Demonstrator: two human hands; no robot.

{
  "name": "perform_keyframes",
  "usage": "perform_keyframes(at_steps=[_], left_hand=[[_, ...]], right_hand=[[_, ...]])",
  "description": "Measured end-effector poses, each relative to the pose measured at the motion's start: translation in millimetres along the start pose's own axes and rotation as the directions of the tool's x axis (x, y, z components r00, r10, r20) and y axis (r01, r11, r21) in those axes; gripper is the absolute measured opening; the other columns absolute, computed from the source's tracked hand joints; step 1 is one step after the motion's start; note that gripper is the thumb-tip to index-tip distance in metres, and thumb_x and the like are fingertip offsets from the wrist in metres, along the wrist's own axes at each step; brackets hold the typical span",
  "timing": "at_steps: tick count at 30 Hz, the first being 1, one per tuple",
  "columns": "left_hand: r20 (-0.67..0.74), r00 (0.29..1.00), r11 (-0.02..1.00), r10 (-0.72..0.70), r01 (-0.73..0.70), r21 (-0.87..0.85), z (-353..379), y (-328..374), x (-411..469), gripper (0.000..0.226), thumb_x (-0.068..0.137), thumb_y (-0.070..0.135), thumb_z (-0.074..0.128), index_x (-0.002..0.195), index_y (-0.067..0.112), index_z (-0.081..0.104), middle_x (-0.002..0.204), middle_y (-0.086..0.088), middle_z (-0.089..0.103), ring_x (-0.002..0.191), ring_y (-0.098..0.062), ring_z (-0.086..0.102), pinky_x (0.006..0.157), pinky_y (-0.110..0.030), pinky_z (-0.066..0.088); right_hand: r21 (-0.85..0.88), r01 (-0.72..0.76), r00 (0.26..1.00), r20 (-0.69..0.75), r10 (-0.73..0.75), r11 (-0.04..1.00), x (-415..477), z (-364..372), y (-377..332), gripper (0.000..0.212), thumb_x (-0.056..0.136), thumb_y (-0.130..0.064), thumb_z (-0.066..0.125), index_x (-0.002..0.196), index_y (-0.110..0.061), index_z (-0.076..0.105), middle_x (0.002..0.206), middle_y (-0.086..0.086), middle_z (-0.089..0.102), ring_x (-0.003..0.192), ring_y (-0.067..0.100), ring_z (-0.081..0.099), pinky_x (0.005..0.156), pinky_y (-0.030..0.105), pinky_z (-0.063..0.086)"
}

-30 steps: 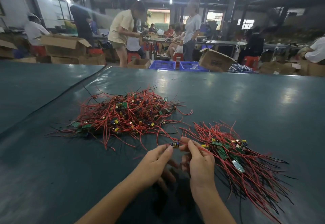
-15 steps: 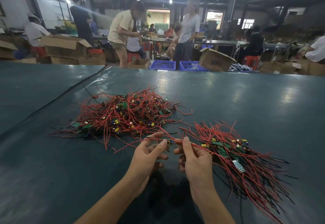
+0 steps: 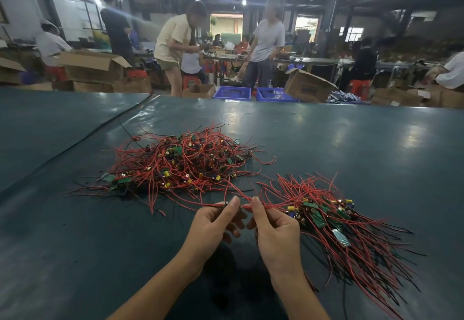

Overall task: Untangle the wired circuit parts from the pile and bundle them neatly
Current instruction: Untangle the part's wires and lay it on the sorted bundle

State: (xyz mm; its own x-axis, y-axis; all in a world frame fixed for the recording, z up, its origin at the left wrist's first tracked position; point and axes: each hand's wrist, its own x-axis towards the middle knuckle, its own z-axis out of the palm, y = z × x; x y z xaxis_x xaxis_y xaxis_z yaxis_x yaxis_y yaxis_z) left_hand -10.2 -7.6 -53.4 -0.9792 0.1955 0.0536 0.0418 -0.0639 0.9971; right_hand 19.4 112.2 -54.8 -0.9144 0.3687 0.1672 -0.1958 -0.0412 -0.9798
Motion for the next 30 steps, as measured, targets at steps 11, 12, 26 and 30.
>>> perform_keyframes(at_steps=[11, 12, 26, 30], left_hand=[[0.024, 0.99, 0.988, 0.138, -0.139, 0.064, 0, 5, -1, 0.045, 0.079, 0.052, 0.057, 0.059, 0.015, 0.074, 0.06, -0.011, 0.069, 0.054, -0.015, 0.061, 0.052, -0.018, 0.044], [0.027, 0.989, 0.987, 0.145, -0.146, 0.062, 0, 6, -1, 0.045, 0.08, 0.051, 0.056, 0.059, 0.016, 0.074, 0.059, -0.01, 0.069, 0.053, -0.014, 0.061, 0.052, -0.018, 0.044], [0.12, 0.98, 0.983, 0.159, -0.169, 0.074, -3, 7, -3, 0.046, 0.089, 0.053, 0.059, 0.064, 0.018, 0.075, 0.062, -0.008, 0.07, 0.055, -0.015, 0.062, 0.053, -0.019, 0.047], [0.101, 0.974, 0.972, 0.202, -0.212, 0.102, -8, 8, 1, 0.049, 0.081, 0.058, 0.056, 0.061, 0.016, 0.073, 0.057, -0.008, 0.067, 0.053, -0.016, 0.061, 0.053, -0.019, 0.046]], right_hand=[[0.163, -0.102, 0.954, -0.264, 0.143, 0.981, 21, -22, 3, 0.036, 0.096, -0.029, 0.061, 0.064, -0.026, 0.077, 0.053, -0.007, 0.059, 0.048, 0.007, 0.041, 0.047, 0.024, 0.035], [0.211, -0.093, 0.946, -0.287, 0.153, 0.973, 23, -25, 1, 0.036, 0.097, -0.027, 0.061, 0.064, -0.025, 0.078, 0.053, -0.007, 0.059, 0.044, 0.004, 0.041, 0.042, 0.021, 0.035], [-0.012, 0.003, 0.998, -0.057, -0.004, 1.0, -1, 4, -2, 0.033, 0.096, -0.033, 0.058, 0.074, -0.018, 0.078, 0.065, 0.024, 0.06, 0.059, 0.039, 0.053, 0.057, 0.04, 0.05], [0.178, -0.053, 0.958, -0.267, 0.1, 0.983, 12, -15, -7, 0.035, 0.097, -0.027, 0.059, 0.068, -0.025, 0.078, 0.051, -0.011, 0.05, 0.042, 0.001, 0.035, 0.042, 0.02, 0.029]])
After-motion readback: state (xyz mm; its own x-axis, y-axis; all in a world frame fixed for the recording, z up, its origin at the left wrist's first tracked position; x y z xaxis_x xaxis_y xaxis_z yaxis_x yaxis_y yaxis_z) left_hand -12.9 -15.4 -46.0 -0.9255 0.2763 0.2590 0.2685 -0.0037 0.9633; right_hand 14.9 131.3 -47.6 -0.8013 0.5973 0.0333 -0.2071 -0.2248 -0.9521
